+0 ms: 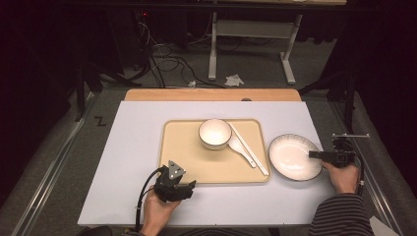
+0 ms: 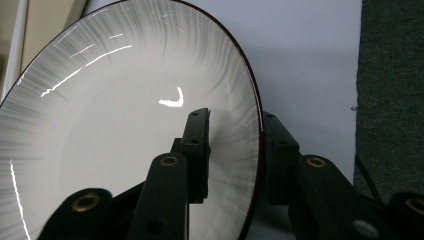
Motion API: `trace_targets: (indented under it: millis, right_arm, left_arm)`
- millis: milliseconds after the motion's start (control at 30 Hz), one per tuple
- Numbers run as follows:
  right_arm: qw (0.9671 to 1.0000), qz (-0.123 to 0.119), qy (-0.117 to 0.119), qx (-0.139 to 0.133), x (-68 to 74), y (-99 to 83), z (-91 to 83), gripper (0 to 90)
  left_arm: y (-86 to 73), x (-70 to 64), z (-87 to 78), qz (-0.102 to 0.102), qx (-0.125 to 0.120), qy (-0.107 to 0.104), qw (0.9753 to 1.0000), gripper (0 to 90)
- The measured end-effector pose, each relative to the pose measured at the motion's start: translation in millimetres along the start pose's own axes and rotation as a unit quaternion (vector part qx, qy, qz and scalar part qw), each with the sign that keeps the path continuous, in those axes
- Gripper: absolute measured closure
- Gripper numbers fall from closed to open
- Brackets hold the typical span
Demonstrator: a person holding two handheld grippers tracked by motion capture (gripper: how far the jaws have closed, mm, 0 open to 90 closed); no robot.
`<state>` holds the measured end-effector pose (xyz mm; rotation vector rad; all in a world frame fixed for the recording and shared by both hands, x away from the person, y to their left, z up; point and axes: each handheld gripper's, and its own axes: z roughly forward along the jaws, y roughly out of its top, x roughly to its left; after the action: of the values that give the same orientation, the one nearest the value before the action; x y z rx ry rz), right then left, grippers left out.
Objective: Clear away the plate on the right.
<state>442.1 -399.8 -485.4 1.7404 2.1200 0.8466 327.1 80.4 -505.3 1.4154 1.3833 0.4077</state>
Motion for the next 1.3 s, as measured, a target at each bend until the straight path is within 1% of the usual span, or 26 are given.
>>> trace_targets:
  millis: [100, 233, 267, 333, 367, 400, 533, 567, 667, 733, 767, 800, 867, 900, 1033, 1100, 1133, 1233, 1300]
  right_arm:
    - [0.9998, 0.008, 0.016, 0.002, -3.8, 0.9, 1.8, 75.4]
    - [0.9983, 0.032, 0.049, 0.004, -11.7, 1.5, 4.9, 78.7]
    - [0.9978, 0.041, 0.053, 0.008, -12.3, 2.0, 5.1, 79.3]
    - [0.9977, 0.042, 0.052, 0.010, -11.6, 3.4, 6.3, 80.6]
    - [0.9978, 0.040, 0.053, 0.009, -11.4, 3.9, 6.8, 81.2]
    - [0.9977, 0.041, 0.053, 0.014, -11.8, 4.9, 6.8, 82.0]
    - [0.9967, 0.051, 0.062, 0.018, -14.9, 6.1, 6.8, 83.6]
    - [0.9962, 0.053, 0.067, 0.016, -16.5, 6.1, 6.9, 83.7]
    - [0.9950, 0.062, 0.077, 0.009, -19.8, 5.6, 6.6, 84.3]
    - [0.9956, 0.060, 0.071, 0.006, -19.5, 5.9, 5.4, 84.6]
    - [0.9955, 0.060, 0.073, 0.008, -19.2, 6.6, 4.5, 84.8]
    - [0.9960, 0.056, 0.069, 0.004, -19.3, 6.9, 4.4, 85.1]
    - [0.9956, 0.058, 0.073, -0.004, -18.8, 7.5, 3.1, 85.8]
    - [0.9959, 0.057, 0.070, -0.002, -18.3, 8.2, 1.2, 86.2]
    - [0.9963, 0.051, 0.068, -0.013, -15.2, 10.2, -4.0, 86.8]
    - [0.9970, 0.042, 0.064, -0.013, -13.3, 11.6, -6.6, 86.9]
    - [0.9971, 0.038, 0.064, -0.020, -12.0, 11.8, -7.6, 87.0]
    - [0.9979, 0.022, 0.055, -0.025, -7.5, 13.5, -12.7, 87.1]
    - [0.9978, 0.019, 0.056, -0.031, -7.1, 13.5, -14.2, 87.2]
  left_arm:
    - [-0.3, 0.7, -0.9, -0.002, 0.000, 0.001, 1.0000, 34.9]
    - [-0.8, 0.8, -2.2, -0.001, 0.001, 0.002, 1.0000, 34.9]
    - [-0.6, 1.2, -2.7, -0.003, -0.001, 0.003, 1.0000, 34.9]
    - [-0.3, 2.4, -3.8, -0.003, 0.000, 0.005, 1.0000, 34.9]
    - [-0.3, 2.8, -4.0, -0.006, -0.002, 0.006, 1.0000, 34.8]
    - [-0.2, 3.1, -4.2, -0.006, -0.003, 0.007, 1.0000, 34.8]
    - [-0.2, 4.1, -5.7, -0.006, -0.004, 0.010, 0.9999, 34.8]
    - [-0.3, 4.1, -5.5, -0.008, -0.006, 0.011, 0.9999, 34.8]
    - [-0.3, 4.5, -6.1, -0.006, -0.005, 0.012, 0.9999, 34.8]
    - [0.3, 4.2, -7.0, -0.009, -0.010, 0.011, 0.9998, 34.8]
    - [0.7, 4.7, -7.7, -0.008, -0.011, 0.012, 0.9998, 34.8]
    - [1.0, 5.3, -8.1, -0.010, -0.011, 0.012, 0.9998, 34.8]
    - [1.4, 5.8, -8.2, -0.011, -0.012, 0.013, 0.9998, 34.8]
    - [1.5, 5.8, -8.2, -0.011, -0.014, 0.013, 0.9998, 34.8]
    - [1.2, 5.4, -8.0, -0.009, -0.011, 0.011, 0.9998, 34.8]
    - [1.2, 5.3, -7.9, -0.009, -0.010, 0.011, 0.9998, 34.8]
    - [1.4, 5.2, -7.8, -0.009, -0.011, 0.010, 0.9998, 34.8]
    - [1.5, 5.4, -7.3, -0.008, -0.009, 0.009, 0.9999, 34.8]
    - [1.5, 5.1, -6.2, -0.010, -0.010, 0.008, 0.9999, 34.8]
